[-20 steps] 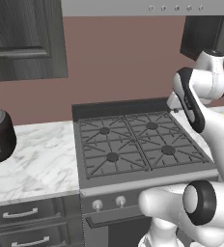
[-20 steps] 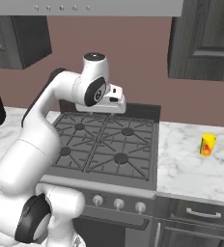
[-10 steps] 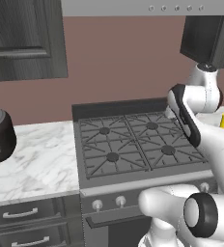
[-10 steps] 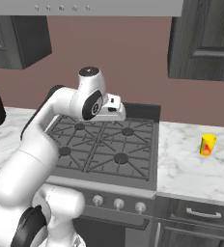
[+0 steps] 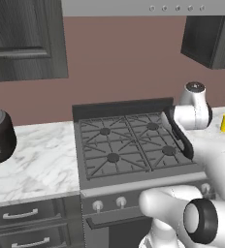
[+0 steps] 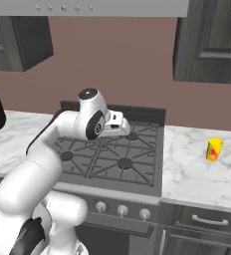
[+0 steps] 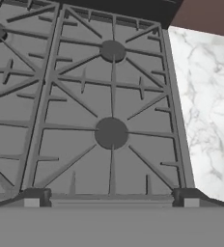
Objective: Pick the cup and bowl from the counter and place them on the counter next to the sink.
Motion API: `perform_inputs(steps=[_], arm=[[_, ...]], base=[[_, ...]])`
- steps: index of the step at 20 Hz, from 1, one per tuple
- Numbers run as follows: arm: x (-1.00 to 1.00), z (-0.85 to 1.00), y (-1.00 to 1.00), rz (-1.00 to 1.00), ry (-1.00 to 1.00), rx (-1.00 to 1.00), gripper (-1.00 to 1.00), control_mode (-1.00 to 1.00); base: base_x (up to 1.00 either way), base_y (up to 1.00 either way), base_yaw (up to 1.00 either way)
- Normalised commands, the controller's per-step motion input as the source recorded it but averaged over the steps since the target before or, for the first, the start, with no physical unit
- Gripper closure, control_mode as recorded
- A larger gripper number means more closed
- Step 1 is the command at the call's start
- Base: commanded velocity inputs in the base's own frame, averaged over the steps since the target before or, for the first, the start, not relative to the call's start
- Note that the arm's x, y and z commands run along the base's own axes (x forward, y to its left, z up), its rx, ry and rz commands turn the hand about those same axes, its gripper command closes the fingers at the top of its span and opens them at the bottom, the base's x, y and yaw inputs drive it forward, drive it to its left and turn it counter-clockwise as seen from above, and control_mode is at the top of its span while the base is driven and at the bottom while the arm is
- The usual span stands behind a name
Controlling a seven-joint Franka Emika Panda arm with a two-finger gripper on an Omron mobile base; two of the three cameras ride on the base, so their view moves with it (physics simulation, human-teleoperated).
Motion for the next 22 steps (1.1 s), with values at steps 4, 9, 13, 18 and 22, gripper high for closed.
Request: perform_inputs(steps=[4, 9, 13, 18, 22], arm=[[0.46, -0.13, -0.26, -0.15, 0.01, -0.03, -1.0, -1.0], [0.26, 0.06, -0.33, -0.13, 0.02, 0.0, -1.0, -1.0], [0.0, 0.16, -0.45, -0.05, 0.05, 0.01, -1.0, -1.0], [0.14, 0.01, -0.51, 0.0, 0.04, 0.01, -1.0, -1.0], [0.1, -0.02, -0.43, 0.0, 0.01, 0.0, -1.0, -1.0]], base=[[0.0, 0.0, 0.0], [0.0, 0.0, 0.0], [0.0, 0.0, 0.0], [0.0, 0.0, 0.0], [0.0, 0.0, 0.0]])
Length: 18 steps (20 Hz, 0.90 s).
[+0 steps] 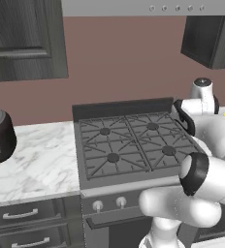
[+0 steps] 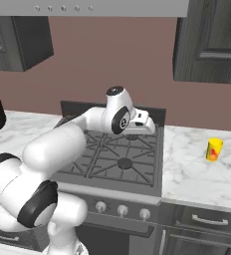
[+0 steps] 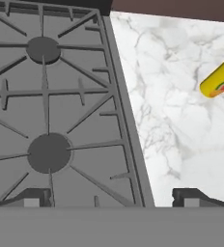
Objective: Pick the cup and bowl from the counter and place them on the counter next to the sink.
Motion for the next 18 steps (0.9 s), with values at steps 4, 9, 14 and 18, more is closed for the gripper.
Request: perform_inputs(steps=[4, 9, 14, 18], arm=[[0.02, 0.01, -0.42, 0.0, 0.0, 0.05, -1.0, -1.0], [0.05, 0.0, -0.51, 0.0, 0.0, 0.06, -1.0, -1.0], [0.18, 0.04, -0.62, 0.0, 0.0, 0.17, -1.0, -1.0], [0.13, 0.04, -0.55, 0.0, 0.0, 0.11, -1.0, -1.0]], base=[[0.0, 0.0, 0.0], [0.0, 0.0, 0.0], [0.0, 0.0, 0.0], [0.0, 0.0, 0.0]])
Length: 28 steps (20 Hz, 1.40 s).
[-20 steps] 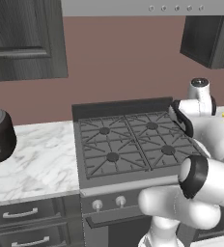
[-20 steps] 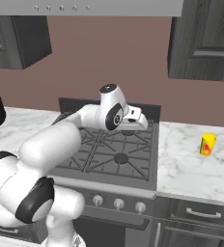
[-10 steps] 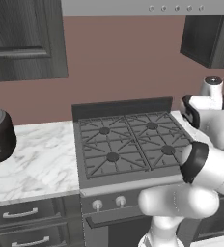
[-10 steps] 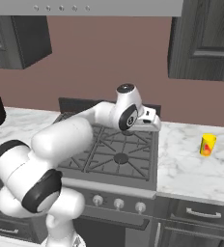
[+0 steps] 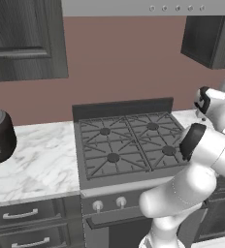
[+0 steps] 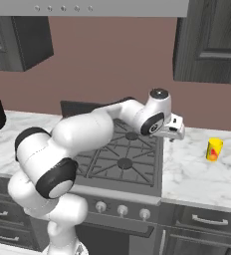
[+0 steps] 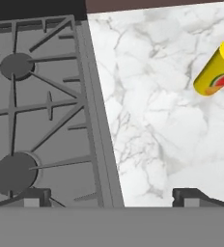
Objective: Pick the cup and bowl from the counter and place them on the counter next to the sink.
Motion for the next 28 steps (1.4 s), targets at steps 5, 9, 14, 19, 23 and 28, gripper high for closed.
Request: perform_inputs(steps=[5, 9, 14, 19, 23, 28], arm=[[0.01, 0.01, -0.24, 0.01, -0.01, 0.01, -1.0, -1.0], [0.0, 0.0, -0.08, 0.02, -0.03, -0.06, -1.0, -1.0], [0.0, -0.02, -0.17, 0.01, -0.09, -0.05, -1.0, -1.0], [0.0, -0.26, -0.12, 0.01, -0.22, -0.01, -1.0, -1.0], [0.0, -0.25, -0.08, 0.01, -0.19, -0.07, -1.0, -1.0], [0.0, 0.07, -0.03, 0.0, -0.01, -0.13, -1.0, -1.0]], base=[[0.0, 0.0, 0.0], [0.0, 0.0, 0.0], [0.0, 0.0, 0.0], [0.0, 0.0, 0.0], [0.0, 0.0, 0.0], [0.0, 0.0, 0.0]])
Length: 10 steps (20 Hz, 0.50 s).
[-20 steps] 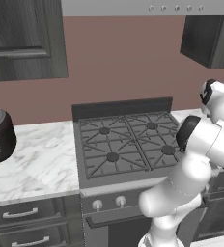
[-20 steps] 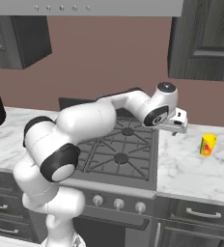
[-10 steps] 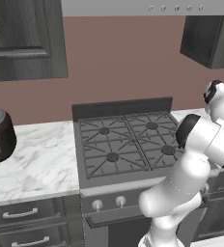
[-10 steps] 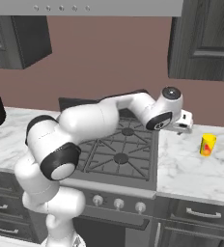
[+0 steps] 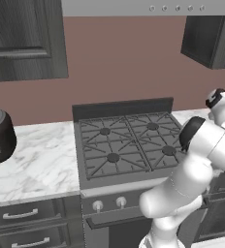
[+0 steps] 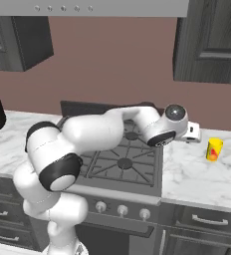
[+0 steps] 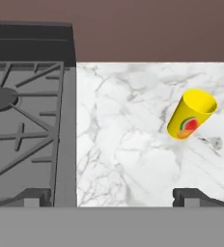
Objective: Pick the cup and bowl from the counter and place them on the counter next to the sink.
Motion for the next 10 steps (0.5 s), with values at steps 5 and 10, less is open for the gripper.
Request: perform_inputs(steps=[5, 10], arm=[[0.0, 0.09, 0.0, 0.0, 0.01, -0.15, -1.0, -1.0], [0.02, 0.0, -0.07, 0.0, 0.01, -0.12, -1.0, -1.0]], base=[[0.0, 0.0, 0.0], [0.0, 0.0, 0.0]])
